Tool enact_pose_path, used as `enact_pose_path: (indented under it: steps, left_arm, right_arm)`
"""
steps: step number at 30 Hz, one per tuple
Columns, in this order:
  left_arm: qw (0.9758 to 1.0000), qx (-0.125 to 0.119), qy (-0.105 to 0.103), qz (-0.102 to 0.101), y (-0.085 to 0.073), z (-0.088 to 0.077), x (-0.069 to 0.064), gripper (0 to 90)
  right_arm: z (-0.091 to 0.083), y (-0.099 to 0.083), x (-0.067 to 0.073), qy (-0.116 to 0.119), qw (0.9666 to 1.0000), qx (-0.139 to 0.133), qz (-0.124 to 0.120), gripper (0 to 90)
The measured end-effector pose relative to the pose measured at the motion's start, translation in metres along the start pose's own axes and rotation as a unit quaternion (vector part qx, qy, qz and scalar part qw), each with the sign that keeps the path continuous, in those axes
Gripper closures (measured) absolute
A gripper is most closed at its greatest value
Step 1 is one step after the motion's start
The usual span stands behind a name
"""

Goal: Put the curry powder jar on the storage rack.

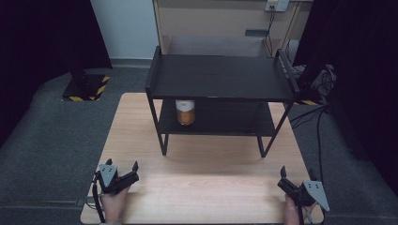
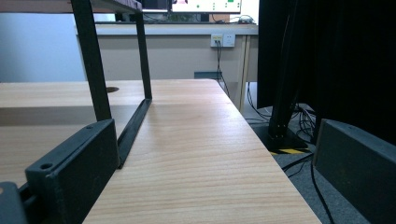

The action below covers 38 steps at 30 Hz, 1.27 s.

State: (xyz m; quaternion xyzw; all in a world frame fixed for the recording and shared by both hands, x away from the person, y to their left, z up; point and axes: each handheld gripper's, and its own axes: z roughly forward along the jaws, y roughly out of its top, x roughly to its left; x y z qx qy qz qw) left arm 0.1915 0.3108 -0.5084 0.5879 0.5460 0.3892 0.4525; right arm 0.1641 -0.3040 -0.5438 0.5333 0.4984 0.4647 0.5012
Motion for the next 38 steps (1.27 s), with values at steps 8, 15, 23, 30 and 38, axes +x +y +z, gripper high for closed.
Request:
enact_pose_path:
  steps: [8, 15, 23, 30, 38]
  left_arm:
    - [0.9999, 0.006, -0.005, -0.015, 0.0013, 0.0000, 0.0033, 0.0]
    - [0.9992, -0.001, -0.007, -0.040, -0.0006, -0.0021, 0.0087, 0.0]
    - [0.9988, -0.001, -0.002, -0.049, -0.0005, -0.0024, 0.0084, 0.0]
    - [0.9996, 0.007, -0.011, -0.025, 0.0018, -0.0004, 0.0058, 0.0]
    - [0.9990, 0.000, -0.008, -0.043, 0.0001, -0.0014, 0.0077, 0.0]
  right_arm:
    - [0.0002, 0.0010, 0.0013, -0.003, 1.0000, 0.004, -0.001, 0.6]
    - [0.0008, 0.0022, 0.0016, -0.002, 1.0000, 0.008, -0.002, 0.6]
    - [0.0007, 0.0019, 0.0015, -0.002, 1.0000, 0.007, -0.002, 0.6]
    - [0.0008, 0.0022, 0.0021, -0.003, 1.0000, 0.008, -0.003, 0.6]
    - [0.0015, 0.0033, 0.0030, -0.003, 0.9999, 0.012, -0.008, 0.6]
